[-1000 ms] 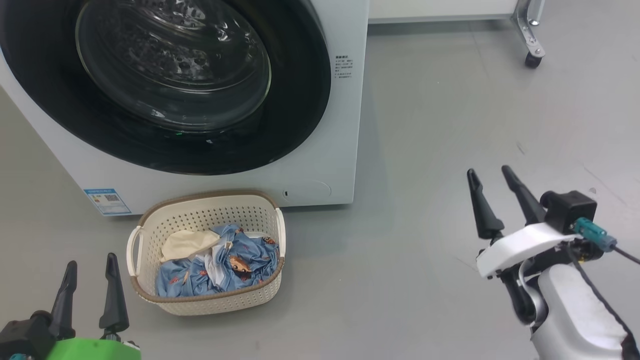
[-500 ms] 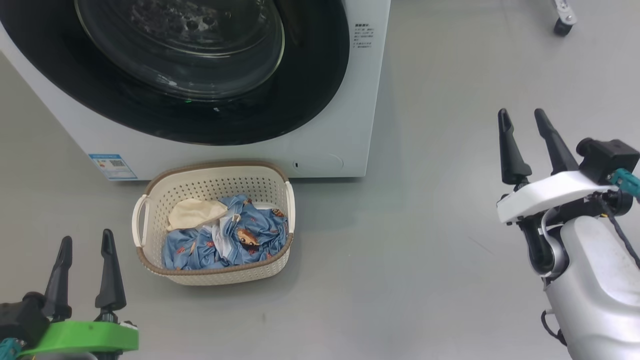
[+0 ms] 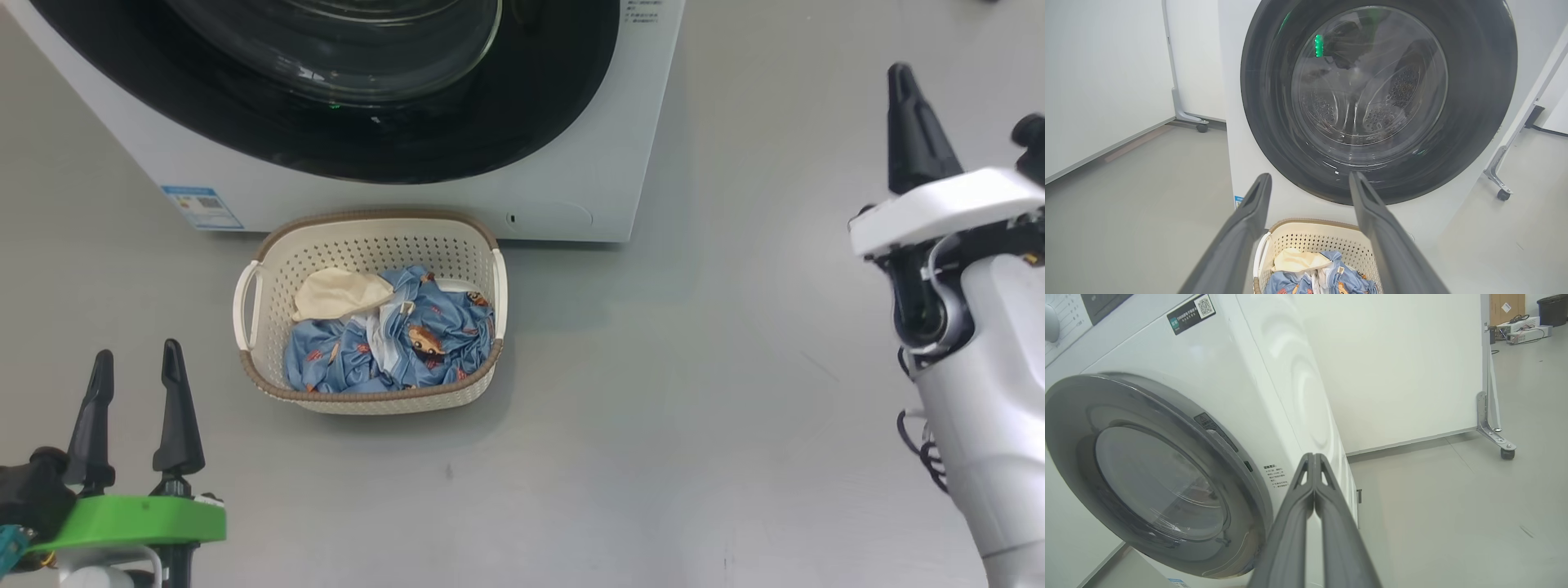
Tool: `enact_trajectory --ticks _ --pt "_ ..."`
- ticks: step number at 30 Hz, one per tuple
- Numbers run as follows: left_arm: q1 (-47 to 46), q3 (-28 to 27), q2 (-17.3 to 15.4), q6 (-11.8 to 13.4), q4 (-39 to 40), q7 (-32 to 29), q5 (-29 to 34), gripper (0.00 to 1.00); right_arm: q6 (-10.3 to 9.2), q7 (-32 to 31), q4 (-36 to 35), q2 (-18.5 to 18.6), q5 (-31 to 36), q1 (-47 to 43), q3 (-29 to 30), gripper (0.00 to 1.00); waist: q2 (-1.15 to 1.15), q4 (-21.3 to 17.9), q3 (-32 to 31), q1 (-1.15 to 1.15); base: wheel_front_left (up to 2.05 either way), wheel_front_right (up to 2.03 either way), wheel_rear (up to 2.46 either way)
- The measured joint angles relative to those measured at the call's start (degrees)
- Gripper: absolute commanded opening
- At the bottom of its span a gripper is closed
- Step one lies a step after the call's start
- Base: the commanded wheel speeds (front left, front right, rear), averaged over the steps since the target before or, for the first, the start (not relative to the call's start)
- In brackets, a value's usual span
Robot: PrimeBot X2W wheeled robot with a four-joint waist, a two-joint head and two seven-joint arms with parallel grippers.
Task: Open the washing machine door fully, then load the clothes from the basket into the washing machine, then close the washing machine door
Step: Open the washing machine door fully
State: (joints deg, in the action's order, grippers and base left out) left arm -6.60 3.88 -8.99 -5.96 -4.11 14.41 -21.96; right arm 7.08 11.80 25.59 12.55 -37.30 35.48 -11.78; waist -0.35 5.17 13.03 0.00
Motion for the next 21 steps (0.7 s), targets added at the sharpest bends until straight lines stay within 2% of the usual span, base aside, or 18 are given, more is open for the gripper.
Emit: enact_trajectory --ticks 8,16,21 --pt "-1.3 0.1 1.2 -0.5 1.1 0.0 0.0 1.00 0.00 -4.2 0.6 0.4 -8.3 7.0 1.4 0.00 0.00 1.5 3.2 0.00 0.00 0.00 0.00" --pt "-3.8 0.3 1.9 -0.5 2.8 0.0 0.0 1.00 0.00 -11.3 1.8 1.5 -19.7 12.0 3.7 0.00 0.00 3.4 6.3 0.00 0.00 0.00 0.00" --pt "-4.0 0.2 2.9 -0.5 3.1 0.0 0.0 1.00 0.00 -16.0 2.8 2.6 -23.8 15.2 4.5 0.00 0.00 4.6 8.1 0.00 0.00 0.00 0.00"
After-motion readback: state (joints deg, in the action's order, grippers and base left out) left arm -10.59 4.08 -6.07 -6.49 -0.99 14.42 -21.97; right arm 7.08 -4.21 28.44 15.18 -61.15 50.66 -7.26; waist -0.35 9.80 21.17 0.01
